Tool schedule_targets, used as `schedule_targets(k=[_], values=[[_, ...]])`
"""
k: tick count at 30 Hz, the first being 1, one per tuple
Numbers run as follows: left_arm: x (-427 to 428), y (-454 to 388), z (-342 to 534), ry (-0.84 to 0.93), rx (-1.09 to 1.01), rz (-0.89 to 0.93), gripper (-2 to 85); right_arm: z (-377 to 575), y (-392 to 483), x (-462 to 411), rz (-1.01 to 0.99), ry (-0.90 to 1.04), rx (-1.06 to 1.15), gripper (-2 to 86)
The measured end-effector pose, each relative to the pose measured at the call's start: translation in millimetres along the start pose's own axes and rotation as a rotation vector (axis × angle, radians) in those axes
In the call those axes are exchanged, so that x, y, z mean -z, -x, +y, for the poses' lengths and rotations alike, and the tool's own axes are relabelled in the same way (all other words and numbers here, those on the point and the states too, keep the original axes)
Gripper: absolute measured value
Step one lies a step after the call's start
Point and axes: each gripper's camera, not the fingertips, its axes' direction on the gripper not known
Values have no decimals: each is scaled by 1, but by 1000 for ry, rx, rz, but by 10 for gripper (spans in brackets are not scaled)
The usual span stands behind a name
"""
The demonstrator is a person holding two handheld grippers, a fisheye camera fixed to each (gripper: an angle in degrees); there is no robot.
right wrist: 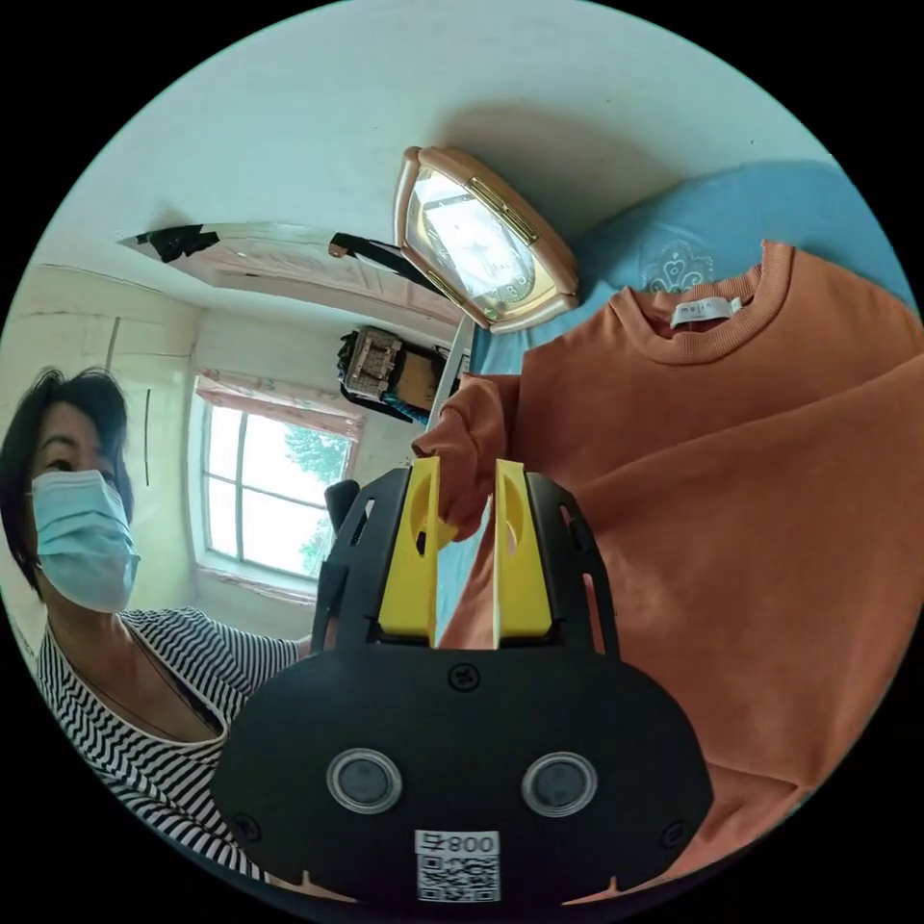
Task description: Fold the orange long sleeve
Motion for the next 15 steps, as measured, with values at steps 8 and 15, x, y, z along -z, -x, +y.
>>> schedule_targets(k=[8,15], values=[[-28,-34,11,71,-96,-109,29,28,-24,1,-65,9,-20,121],[-45,-56,10,126,-219,-151,28,58,-34,3,-42,21,-23,64]])
